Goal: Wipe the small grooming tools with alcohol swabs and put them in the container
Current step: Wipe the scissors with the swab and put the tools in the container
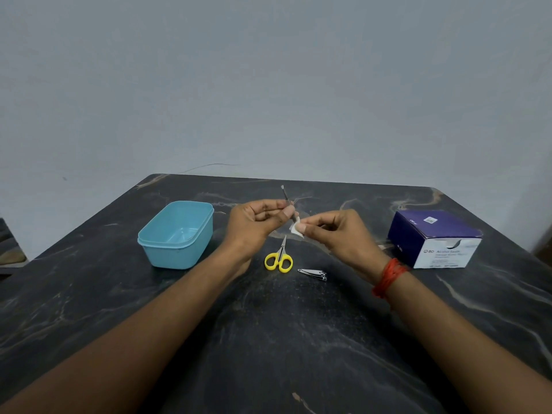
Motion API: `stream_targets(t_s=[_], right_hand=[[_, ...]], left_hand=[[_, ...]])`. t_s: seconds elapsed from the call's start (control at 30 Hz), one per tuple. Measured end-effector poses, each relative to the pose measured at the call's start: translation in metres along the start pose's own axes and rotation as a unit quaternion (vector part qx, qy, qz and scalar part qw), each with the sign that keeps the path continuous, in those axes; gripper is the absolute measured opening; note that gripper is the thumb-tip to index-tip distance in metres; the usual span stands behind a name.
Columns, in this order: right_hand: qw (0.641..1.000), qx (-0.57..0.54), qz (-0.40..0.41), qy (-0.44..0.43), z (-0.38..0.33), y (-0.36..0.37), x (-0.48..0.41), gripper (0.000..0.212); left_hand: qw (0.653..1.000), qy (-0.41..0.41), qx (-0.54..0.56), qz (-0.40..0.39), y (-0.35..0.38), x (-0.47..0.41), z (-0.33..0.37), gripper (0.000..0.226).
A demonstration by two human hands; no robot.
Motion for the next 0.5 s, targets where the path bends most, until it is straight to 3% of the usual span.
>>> stream_targets(t_s=[0.27, 0.5], right_hand=[[0.998, 0.066, -0.018, -0.013, -0.001, 0.003, 0.0, 0.013], [0.998, 0.06, 0.021, -0.025, -0.002, -0.005, -0.002, 0.011]], left_hand=[[1.0, -0.005, 0.022, 0.016, -0.004, -0.001, 0.001, 0.02], [1.0, -0.001, 0.018, -0.001, 0.005, 0.002, 0.0, 0.02]])
Point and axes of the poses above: each hand's wrist, its own x-axis away from the middle knuckle, its own y-axis out of the palm, z = x × y, the point moved 10 cm from there along -x, towards the middle knuckle, and after that the axes turned 5 degrees about x, right-handed, at the moved point
